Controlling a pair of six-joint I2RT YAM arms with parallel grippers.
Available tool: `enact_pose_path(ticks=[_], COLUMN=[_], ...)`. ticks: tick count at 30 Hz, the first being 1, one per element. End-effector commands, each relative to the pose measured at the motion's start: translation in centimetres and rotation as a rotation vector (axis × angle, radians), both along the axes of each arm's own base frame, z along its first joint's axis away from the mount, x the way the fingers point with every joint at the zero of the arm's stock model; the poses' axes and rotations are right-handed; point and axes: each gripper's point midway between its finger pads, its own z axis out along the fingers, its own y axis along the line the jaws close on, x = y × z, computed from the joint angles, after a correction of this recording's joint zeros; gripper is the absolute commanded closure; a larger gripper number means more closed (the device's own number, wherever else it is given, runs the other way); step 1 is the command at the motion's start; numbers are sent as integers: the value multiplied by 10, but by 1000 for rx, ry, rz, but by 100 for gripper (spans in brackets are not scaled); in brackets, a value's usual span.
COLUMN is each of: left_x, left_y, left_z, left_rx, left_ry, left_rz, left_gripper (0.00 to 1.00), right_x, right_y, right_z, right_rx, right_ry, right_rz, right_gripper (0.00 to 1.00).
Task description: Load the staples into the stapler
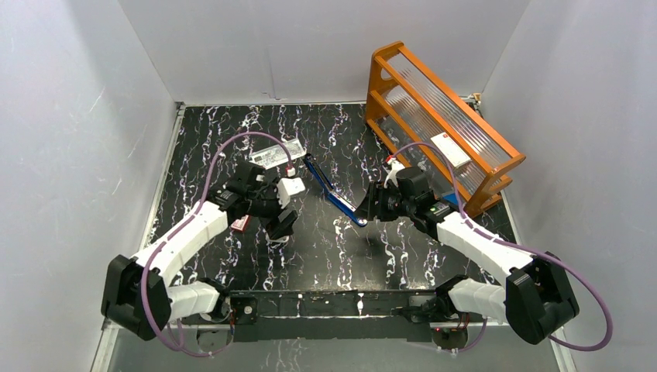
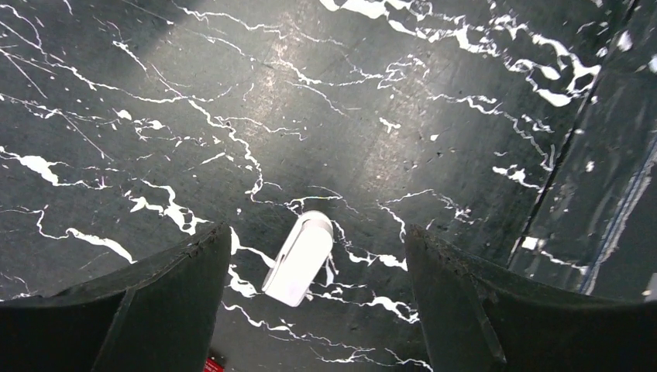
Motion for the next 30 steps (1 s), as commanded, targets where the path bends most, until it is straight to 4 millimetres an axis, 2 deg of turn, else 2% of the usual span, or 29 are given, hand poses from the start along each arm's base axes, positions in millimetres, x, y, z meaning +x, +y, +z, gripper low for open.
enact_pose_path(ticks=[1, 5, 10, 13, 15, 16, 18, 20, 23, 25, 28, 30], left_x=[-2, -2, 11, 44, 71, 76, 69, 50, 28, 22, 26, 40], left_y=[4, 6, 6, 20, 44, 63, 96, 114, 127, 139, 159, 165], left_z=[-14, -22, -16, -5, 7, 10, 5, -9, -38, -51, -56, -57], left_rx=[90, 122, 102, 110, 100, 96, 101, 102, 48, -20, -89, -106], left_ry=[-13, 0, -55, -116, -144, -119, -7, 146, 329, 412, 425, 380], left_rz=[-74, -81, 7, 296, 645, 859, 1209, 1436, 1644, 1750, 1835, 1804], left_gripper=[21, 22, 21, 17, 15, 14, 13, 12, 11, 11, 11, 11], right_x=[3, 3, 2, 2, 4, 4, 7, 9, 9, 11, 15, 17], right_y=[9, 8, 10, 11, 13, 15, 20, 28, 44, 57, 71, 79], right_z=[11, 11, 10, 8, 6, 5, 5, 6, 8, 12, 15, 19], right_rx=[55, 53, 53, 35, -7, -31, -64, -67, -80, -119, -170, -164], right_ry=[-28, -25, -21, -21, -29, -33, -42, -49, -64, -86, -106, -117], right_rz=[8, 11, 19, 34, 58, 67, 80, 101, 145, 171, 191, 199], right_gripper=[36, 36, 36, 36, 36, 36, 36, 36, 35, 36, 36, 36])
